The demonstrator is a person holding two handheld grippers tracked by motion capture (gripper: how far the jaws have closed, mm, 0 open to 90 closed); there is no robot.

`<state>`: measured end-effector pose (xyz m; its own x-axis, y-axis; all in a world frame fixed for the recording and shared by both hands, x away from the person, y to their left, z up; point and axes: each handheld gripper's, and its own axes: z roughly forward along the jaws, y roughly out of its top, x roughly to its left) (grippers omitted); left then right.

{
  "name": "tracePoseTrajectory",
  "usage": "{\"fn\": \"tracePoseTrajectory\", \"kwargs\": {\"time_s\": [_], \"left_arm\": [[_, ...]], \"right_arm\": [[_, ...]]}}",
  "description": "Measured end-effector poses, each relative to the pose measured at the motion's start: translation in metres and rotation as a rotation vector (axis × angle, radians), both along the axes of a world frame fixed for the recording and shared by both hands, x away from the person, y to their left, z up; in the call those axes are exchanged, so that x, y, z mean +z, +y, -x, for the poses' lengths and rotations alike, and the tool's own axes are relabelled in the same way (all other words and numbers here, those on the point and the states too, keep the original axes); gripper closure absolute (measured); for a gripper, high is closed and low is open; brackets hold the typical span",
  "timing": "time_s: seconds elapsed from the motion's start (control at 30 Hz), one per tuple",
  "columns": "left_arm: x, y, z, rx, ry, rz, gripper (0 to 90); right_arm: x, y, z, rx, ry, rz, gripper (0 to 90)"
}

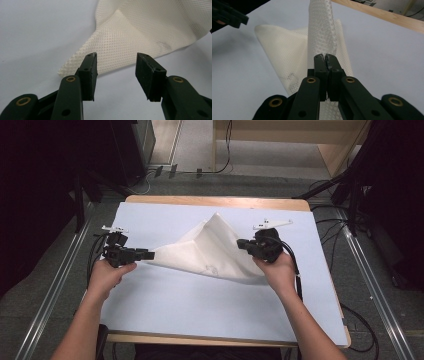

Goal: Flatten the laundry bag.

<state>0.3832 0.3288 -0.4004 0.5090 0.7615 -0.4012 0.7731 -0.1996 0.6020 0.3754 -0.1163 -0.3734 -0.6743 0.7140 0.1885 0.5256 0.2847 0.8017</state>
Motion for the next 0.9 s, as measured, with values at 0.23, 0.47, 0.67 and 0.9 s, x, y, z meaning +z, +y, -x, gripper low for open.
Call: {"fn": "tracePoseTrajectory", "kwargs": {"time_s": [0.23, 0.47, 0.67, 0.9], "left_arm": [[-0.002, -0.013, 0.003, -0.046, 0.009, -0.01, 57.3], [-0.001, -0.009, 0.002, -0.026, 0.004, -0.008, 58.8], [0.0, -0.014, 0.0, -0.031, -0.017, -0.013, 58.2], [0.006, -0.011, -0.006, 0.0, -0.044, 0.003, 57.2]], "right_arm": [[-0.009, 0.005, 0.026, 0.048, 0.016, -0.035, 90.0], [-0.026, 0.008, 0.052, 0.086, 0.048, -0.032, 90.0], [-0.04, 0.007, 0.071, 0.104, 0.083, -0.018, 89.3], [-0.049, 0.008, 0.086, 0.125, 0.112, 0.006, 88.0]]}}
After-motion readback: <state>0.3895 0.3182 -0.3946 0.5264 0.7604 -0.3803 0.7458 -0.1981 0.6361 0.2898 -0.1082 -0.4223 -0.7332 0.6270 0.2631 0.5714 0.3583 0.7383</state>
